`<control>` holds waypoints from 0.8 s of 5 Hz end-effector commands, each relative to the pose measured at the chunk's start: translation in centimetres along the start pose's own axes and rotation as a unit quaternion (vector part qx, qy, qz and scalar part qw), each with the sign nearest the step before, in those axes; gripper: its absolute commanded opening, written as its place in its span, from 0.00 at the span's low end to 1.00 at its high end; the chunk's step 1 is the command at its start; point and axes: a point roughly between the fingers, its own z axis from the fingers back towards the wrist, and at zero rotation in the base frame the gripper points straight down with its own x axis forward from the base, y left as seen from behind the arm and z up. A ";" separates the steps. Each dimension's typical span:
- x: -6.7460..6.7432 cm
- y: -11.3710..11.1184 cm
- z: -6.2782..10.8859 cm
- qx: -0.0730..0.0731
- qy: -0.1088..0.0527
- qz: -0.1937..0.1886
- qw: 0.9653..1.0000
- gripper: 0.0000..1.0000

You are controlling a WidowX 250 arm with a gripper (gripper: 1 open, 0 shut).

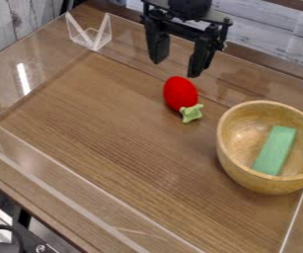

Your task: Move the red fruit to the right

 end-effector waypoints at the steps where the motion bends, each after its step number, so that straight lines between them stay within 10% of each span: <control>1: 1.5 1.5 -1.9 -0.004 0.006 0.030 1.000 1.00; 4: 6.5 4.7 -5.7 -0.006 0.014 0.077 0.997 1.00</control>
